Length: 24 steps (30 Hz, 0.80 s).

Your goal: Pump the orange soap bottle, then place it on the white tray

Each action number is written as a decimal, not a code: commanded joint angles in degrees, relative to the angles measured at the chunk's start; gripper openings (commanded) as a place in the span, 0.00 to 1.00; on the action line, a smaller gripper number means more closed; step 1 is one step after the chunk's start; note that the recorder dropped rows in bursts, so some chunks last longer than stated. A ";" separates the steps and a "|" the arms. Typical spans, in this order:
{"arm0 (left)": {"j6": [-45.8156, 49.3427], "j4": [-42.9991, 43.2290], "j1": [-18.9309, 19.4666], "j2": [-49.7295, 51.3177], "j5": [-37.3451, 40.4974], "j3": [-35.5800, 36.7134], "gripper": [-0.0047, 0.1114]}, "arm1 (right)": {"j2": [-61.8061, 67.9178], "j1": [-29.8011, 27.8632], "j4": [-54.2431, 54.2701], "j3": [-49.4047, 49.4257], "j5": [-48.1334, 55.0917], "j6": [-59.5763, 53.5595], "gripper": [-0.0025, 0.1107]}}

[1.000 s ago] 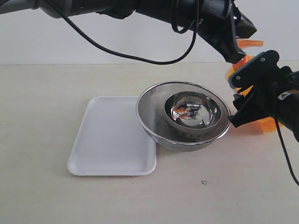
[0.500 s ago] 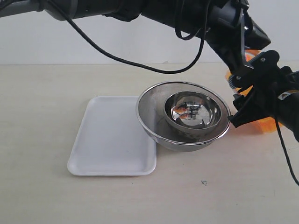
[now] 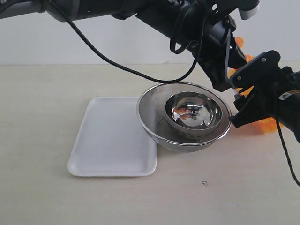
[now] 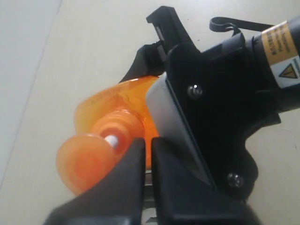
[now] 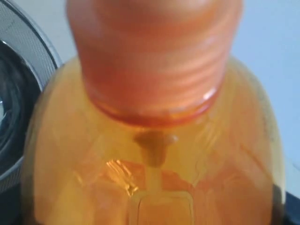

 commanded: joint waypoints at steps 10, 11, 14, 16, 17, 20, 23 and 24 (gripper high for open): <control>-2.12 1.62 1.71 -3.59 5.61 -0.14 0.08 | 1.22 -0.12 2.97 1.05 7.59 2.24 0.02; -2.12 1.62 1.44 -4.40 6.54 -0.14 0.08 | 1.22 -0.12 2.97 1.05 7.59 2.24 0.02; -2.12 0.56 1.44 -7.71 6.07 -0.14 0.08 | 1.22 -0.12 2.97 1.05 7.36 2.24 0.02; -2.12 0.99 1.44 -9.77 3.50 -0.14 0.08 | 1.22 -0.12 2.97 0.87 7.10 2.24 0.02; -2.12 1.24 1.57 -10.37 2.48 -0.14 0.08 | 1.22 -0.12 2.97 0.74 7.22 2.24 0.02; -2.12 1.45 2.15 -10.75 -0.62 -0.14 0.08 | 1.22 -0.12 2.97 -0.67 8.31 2.66 0.02; -2.12 1.45 2.73 -8.76 -5.19 -0.14 0.08 | 1.22 -0.12 2.97 -1.82 8.57 4.55 0.02; -2.12 1.45 2.73 -8.21 -6.47 -0.14 0.08 | 1.22 -0.12 2.97 -1.93 8.57 5.11 0.02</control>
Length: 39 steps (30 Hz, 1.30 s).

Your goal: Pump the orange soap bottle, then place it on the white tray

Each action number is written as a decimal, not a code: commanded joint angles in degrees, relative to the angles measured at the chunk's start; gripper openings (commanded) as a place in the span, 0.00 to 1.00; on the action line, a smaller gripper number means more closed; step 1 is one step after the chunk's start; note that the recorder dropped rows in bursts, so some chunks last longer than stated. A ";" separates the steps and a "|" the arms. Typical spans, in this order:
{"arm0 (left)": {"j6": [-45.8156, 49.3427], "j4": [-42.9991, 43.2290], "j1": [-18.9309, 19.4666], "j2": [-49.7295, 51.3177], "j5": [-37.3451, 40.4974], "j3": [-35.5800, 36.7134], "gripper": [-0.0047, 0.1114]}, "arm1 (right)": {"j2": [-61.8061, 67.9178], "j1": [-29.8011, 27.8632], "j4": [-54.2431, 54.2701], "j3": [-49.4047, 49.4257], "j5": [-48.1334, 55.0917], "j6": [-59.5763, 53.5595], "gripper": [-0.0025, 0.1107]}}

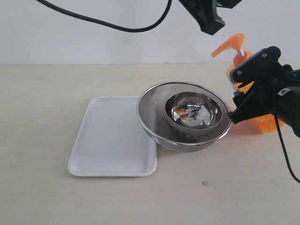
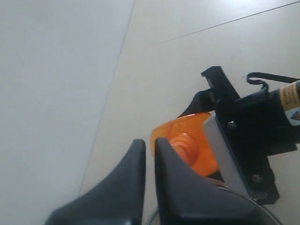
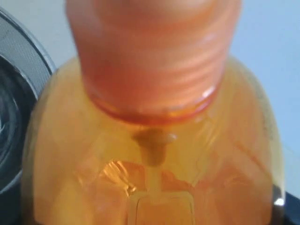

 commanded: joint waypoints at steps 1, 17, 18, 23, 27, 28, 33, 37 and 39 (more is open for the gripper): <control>-0.54 -0.19 0.38 2.28 -6.35 -0.14 0.08 | 1.03 -0.12 1.89 -0.57 7.30 4.38 0.02; -2.50 -0.83 0.50 4.72 -10.42 -0.14 0.08 | 1.03 -0.12 1.36 -2.91 9.74 6.92 0.02; -2.50 -0.94 0.50 4.98 -10.42 -0.14 0.08 | 1.03 -0.12 1.36 -2.91 9.74 6.91 0.02; -2.50 -3.23 0.38 5.91 -11.78 -0.14 0.08 | 1.03 -0.12 1.04 -2.91 9.85 7.03 0.02; -2.39 -4.91 0.38 6.66 -11.39 -0.14 0.08 | 1.03 -0.12 0.55 -2.91 9.85 7.03 0.02; -2.39 -4.91 0.38 6.95 -11.17 -0.14 0.08 | 1.03 -0.12 0.45 -2.91 9.85 7.03 0.02; -2.39 -5.87 0.38 7.67 -10.77 -0.14 0.08 | 1.03 -0.12 0.48 -4.32 11.62 7.15 0.02; -2.39 -5.87 0.38 7.92 -10.11 -0.14 0.08 | 1.03 -0.12 0.48 -5.75 12.87 7.02 0.02; -2.39 -5.87 0.38 7.92 -10.11 -0.14 0.08 | 1.03 -0.12 0.48 -5.71 12.87 6.84 0.02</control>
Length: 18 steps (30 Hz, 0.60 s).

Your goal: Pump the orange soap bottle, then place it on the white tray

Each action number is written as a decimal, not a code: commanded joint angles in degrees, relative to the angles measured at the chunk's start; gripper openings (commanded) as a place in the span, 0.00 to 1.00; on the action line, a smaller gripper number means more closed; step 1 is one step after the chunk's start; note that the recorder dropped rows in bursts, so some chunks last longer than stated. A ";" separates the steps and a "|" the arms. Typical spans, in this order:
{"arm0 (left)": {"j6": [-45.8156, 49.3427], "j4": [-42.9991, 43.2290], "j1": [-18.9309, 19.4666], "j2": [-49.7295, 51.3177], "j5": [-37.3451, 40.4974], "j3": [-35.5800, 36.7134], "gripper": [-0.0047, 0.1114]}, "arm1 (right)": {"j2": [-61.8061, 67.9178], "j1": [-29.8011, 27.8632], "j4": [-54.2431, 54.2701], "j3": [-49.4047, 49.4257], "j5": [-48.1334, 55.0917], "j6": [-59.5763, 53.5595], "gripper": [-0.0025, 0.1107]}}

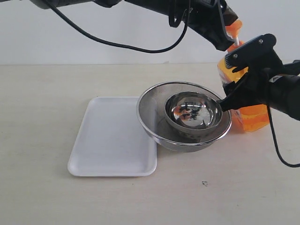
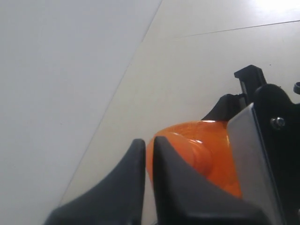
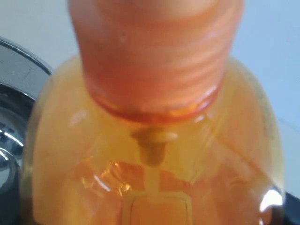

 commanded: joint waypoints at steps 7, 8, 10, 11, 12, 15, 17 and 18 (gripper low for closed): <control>-0.48 -0.69 0.08 0.05 1.07 -0.14 0.08 | 0.90 -0.12 0.82 0.08 4.76 0.90 0.02; -0.48 -0.69 0.08 0.05 1.79 -0.14 0.08 | 0.90 -0.12 0.82 0.08 4.76 0.90 0.02; -0.58 -0.69 0.08 0.26 3.24 -0.14 0.08 | 0.90 -0.12 0.82 0.08 4.76 0.90 0.02; -0.58 -0.69 0.08 0.41 3.74 -0.14 0.08 | 0.90 -0.12 0.82 0.08 4.76 0.90 0.02; -0.58 -0.69 0.08 0.55 4.01 -0.14 0.08 | 0.90 -0.12 0.82 0.08 4.76 0.90 0.02; -1.17 -0.69 0.08 1.45 4.14 -0.14 0.08 | 0.90 -0.12 0.82 0.08 4.91 0.90 0.02; -1.17 -0.69 0.08 1.89 4.39 -0.14 0.08 | 0.90 -0.12 0.82 0.08 5.00 0.90 0.02; -1.28 -0.69 0.08 2.05 4.38 -0.14 0.08 | 0.90 -0.12 0.82 0.08 5.00 0.90 0.02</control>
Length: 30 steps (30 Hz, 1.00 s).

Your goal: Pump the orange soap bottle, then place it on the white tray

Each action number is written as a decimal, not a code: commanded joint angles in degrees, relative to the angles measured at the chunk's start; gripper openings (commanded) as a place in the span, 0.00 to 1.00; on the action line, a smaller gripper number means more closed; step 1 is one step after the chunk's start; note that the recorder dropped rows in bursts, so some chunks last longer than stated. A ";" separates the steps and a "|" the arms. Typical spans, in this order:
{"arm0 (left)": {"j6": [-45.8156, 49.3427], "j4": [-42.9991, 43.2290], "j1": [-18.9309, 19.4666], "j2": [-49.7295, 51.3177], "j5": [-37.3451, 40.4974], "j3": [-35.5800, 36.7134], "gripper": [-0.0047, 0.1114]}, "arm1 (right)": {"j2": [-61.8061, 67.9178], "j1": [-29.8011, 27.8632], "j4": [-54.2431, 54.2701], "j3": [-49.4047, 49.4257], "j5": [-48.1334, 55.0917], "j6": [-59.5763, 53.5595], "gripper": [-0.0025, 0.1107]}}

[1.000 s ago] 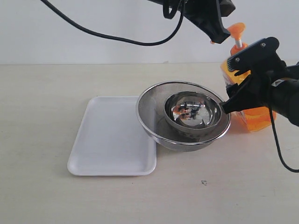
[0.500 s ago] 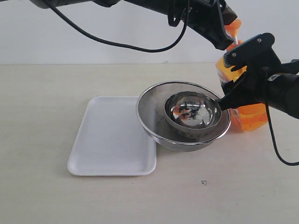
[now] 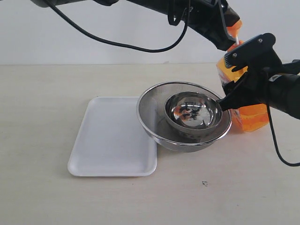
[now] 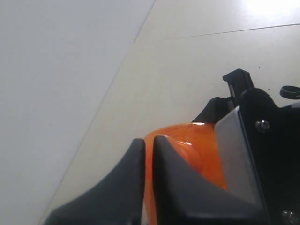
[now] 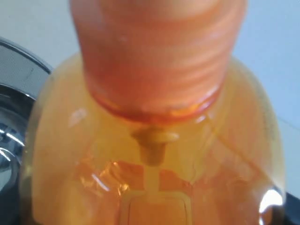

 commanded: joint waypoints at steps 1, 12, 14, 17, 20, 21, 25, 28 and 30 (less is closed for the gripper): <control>-1.10 0.27 0.08 1.67 2.52 0.22 0.08 | 0.90 -0.12 0.70 0.33 4.49 0.85 0.02; -1.73 1.18 0.08 1.77 5.78 0.22 0.08 | 0.90 -0.12 0.70 0.33 4.62 0.72 0.02; -1.74 1.18 0.08 1.77 6.05 0.22 0.08 | 0.90 -0.12 0.70 0.33 4.73 0.72 0.02; -2.54 2.01 0.08 2.03 6.42 0.22 0.08 | 0.90 -0.12 0.70 0.33 4.73 0.72 0.02; -4.26 4.20 0.08 2.69 6.64 0.22 0.08 | 0.90 -0.12 0.70 0.33 4.93 0.61 0.02; -4.87 5.03 0.08 2.84 6.80 0.22 0.08 | 0.90 -0.12 0.70 0.33 4.93 0.61 0.02; -5.77 5.84 0.08 3.59 6.89 0.22 0.08 | 0.90 -0.12 0.70 0.33 4.93 0.61 0.02; -5.77 5.84 0.08 4.05 6.89 0.22 0.08 | 0.90 -0.12 0.70 0.33 4.93 0.61 0.02; -5.77 5.84 0.08 4.54 6.89 0.22 0.08 | 0.90 -0.12 0.70 0.33 4.93 0.61 0.02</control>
